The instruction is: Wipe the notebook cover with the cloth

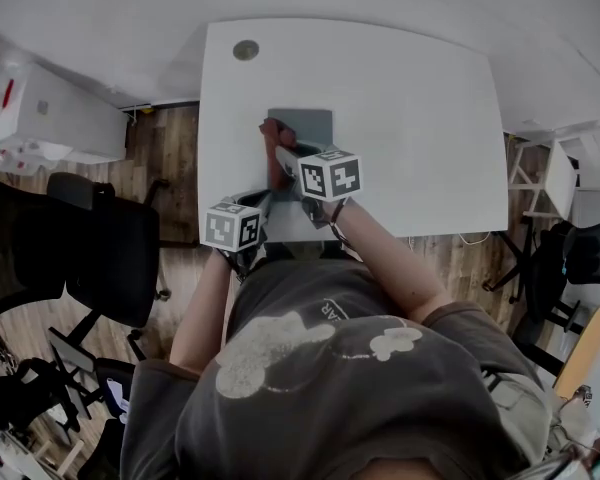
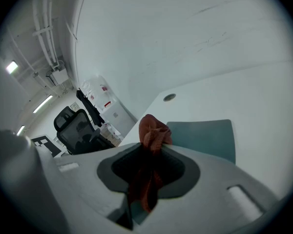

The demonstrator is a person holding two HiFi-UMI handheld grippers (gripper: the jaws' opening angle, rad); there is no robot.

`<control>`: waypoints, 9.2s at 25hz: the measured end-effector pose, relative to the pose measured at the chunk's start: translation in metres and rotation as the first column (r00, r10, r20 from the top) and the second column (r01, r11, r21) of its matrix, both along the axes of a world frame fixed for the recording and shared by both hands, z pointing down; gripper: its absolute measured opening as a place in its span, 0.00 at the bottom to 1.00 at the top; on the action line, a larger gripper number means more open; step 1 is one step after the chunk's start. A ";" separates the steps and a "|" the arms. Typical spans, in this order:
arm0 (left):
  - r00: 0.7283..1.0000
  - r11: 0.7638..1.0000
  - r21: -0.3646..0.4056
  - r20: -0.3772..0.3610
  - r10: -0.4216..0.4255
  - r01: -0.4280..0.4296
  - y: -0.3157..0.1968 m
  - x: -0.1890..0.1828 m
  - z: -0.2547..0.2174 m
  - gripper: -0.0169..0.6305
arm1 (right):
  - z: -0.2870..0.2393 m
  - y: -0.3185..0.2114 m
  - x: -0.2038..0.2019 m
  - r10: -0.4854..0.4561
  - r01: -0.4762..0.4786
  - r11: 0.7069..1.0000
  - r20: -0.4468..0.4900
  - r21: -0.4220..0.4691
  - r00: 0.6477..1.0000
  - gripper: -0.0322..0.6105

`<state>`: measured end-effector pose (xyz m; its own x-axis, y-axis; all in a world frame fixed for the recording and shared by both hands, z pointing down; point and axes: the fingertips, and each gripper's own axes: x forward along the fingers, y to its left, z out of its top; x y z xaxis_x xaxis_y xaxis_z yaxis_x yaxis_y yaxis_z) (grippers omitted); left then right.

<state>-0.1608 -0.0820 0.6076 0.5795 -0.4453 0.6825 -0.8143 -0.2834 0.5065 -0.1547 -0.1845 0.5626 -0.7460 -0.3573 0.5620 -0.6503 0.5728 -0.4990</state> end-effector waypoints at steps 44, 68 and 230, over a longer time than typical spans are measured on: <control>0.998 0.999 0.043 0.053 -0.031 0.029 0.004 0.010 -0.007 0.02 | -0.004 -0.001 0.155 0.278 -0.277 0.961 -0.046 0.015 0.960 0.19; 0.993 0.995 0.045 0.073 -0.094 0.090 0.014 -0.034 -0.017 0.02 | -0.017 0.059 0.019 -0.017 0.021 0.999 0.079 -0.039 0.997 0.19; 0.643 0.616 0.248 -0.035 -0.765 0.748 0.323 0.273 -0.091 0.02 | -0.062 0.283 0.342 -0.476 0.472 0.880 0.125 0.057 0.871 0.19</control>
